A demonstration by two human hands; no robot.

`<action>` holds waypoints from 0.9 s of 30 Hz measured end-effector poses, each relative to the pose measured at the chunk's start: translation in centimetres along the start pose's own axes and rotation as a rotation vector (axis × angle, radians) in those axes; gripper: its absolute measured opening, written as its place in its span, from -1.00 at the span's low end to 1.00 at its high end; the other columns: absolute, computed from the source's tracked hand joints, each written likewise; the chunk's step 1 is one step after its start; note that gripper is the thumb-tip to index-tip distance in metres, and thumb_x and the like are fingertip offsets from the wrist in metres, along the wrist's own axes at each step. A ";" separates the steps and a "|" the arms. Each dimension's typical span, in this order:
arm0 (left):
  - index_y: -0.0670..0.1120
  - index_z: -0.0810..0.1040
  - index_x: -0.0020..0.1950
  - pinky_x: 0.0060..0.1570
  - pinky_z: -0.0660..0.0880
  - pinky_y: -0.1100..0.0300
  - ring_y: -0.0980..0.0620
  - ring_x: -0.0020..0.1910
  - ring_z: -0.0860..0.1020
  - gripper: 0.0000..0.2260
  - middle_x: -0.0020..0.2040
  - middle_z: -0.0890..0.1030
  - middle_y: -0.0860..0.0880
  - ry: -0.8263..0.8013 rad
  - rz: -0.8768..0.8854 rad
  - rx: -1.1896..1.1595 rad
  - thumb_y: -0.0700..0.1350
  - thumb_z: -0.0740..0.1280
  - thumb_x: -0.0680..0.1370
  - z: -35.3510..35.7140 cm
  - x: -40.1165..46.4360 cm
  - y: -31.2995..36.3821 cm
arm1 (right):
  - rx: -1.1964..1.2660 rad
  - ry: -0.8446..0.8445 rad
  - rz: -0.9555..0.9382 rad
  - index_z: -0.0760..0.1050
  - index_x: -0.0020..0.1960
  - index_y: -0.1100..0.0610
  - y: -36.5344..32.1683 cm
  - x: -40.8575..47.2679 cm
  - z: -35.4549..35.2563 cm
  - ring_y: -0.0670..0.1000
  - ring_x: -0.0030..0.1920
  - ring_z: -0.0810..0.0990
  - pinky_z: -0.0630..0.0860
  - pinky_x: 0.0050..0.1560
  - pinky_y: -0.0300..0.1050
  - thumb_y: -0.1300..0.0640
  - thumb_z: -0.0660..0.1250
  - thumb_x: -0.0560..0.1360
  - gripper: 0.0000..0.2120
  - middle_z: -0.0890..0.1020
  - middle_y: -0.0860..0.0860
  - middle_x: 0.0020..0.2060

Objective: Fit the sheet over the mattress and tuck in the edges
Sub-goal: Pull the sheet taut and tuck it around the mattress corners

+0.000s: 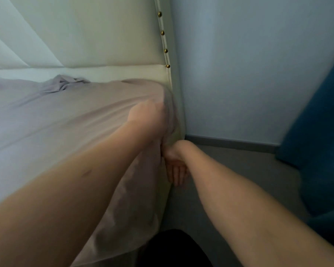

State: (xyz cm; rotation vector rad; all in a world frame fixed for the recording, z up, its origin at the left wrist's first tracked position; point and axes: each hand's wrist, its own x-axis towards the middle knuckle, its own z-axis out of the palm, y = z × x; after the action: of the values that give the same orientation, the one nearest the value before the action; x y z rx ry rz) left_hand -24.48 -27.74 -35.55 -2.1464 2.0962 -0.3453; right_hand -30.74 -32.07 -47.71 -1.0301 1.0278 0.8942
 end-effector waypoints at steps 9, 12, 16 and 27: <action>-0.18 0.63 0.09 -0.11 0.45 0.05 -0.29 0.08 0.62 -0.63 0.05 0.65 -0.24 -0.034 -0.047 -0.156 0.04 0.29 0.44 1.1 0.0 -0.3 | 0.767 0.906 -0.733 0.56 0.04 0.28 1.2 1.2 -4.6 0.09 -0.25 0.52 0.37 -0.35 -0.21 0.14 0.17 0.40 -0.67 0.58 0.20 -0.17; -0.17 0.63 -0.05 -0.18 0.41 0.11 -0.27 0.01 0.63 -0.70 -0.04 0.67 -0.23 -0.037 -0.112 -0.231 0.02 0.31 0.39 1.2 0.4 -0.5 | 0.964 0.970 -0.877 0.60 0.18 0.31 -0.6 1.8 -4.4 0.15 0.05 0.64 0.52 -0.18 -0.10 0.24 0.21 0.38 -0.58 0.68 0.23 0.08; -0.13 0.61 0.08 -0.13 0.38 0.08 -0.25 0.08 0.63 -0.61 0.06 0.66 -0.20 0.033 -0.196 -0.177 0.16 0.33 0.48 0.9 1.6 -0.3 | 0.830 1.183 -0.849 0.65 0.15 0.27 -0.9 0.9 -2.8 0.19 0.12 0.63 0.31 -0.21 -0.17 0.23 0.26 0.53 -0.73 0.68 0.23 0.11; -0.14 0.54 0.30 0.06 0.49 0.03 -0.20 0.20 0.60 -0.64 0.21 0.62 -0.16 -0.050 -0.079 0.101 0.00 0.24 0.58 0.4 4.1 0.7 | 0.882 1.088 -0.810 0.62 0.18 0.32 -2.7 0.9 -3.9 0.22 0.12 0.64 0.57 0.08 0.06 0.07 0.22 0.54 -0.60 0.66 0.27 0.13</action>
State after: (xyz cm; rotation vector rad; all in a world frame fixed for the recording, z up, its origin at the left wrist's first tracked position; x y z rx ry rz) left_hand -24.96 -31.92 -35.78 -2.1612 1.9284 -0.3932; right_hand -28.89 -36.47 -48.60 -0.9707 1.4729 -0.8640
